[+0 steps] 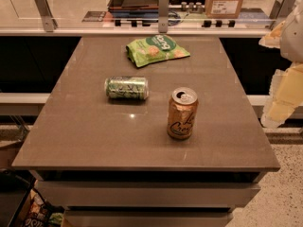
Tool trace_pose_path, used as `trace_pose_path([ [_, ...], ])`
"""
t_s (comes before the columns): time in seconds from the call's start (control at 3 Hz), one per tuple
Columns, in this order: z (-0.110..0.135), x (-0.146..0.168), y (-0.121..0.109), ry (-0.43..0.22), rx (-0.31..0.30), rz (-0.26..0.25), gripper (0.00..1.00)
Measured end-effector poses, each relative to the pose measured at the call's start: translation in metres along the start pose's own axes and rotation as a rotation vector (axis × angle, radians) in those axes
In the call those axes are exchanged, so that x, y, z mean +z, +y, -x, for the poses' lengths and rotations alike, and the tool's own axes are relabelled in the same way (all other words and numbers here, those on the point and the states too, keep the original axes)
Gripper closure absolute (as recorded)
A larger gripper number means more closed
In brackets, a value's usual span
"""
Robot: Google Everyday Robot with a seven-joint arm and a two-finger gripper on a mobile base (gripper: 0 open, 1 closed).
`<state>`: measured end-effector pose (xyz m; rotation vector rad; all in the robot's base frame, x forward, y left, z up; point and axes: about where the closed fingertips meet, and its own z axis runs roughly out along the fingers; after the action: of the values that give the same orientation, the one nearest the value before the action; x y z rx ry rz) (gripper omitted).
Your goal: Move orange can near green rice chip bag
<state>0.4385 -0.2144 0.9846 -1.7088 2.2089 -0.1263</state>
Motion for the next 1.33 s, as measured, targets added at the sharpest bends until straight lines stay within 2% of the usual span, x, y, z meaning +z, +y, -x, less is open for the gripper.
trace_pose_path([
  [0.33, 0.001, -0.001, 0.000, -0.008, -0.001, -0.005, 0.00],
  [0.67, 0.006, 0.006, 0.001, -0.091, -0.014, 0.009, 0.00],
  [1.33, 0.044, 0.051, 0.012, -0.432, -0.082, 0.083, 0.00],
])
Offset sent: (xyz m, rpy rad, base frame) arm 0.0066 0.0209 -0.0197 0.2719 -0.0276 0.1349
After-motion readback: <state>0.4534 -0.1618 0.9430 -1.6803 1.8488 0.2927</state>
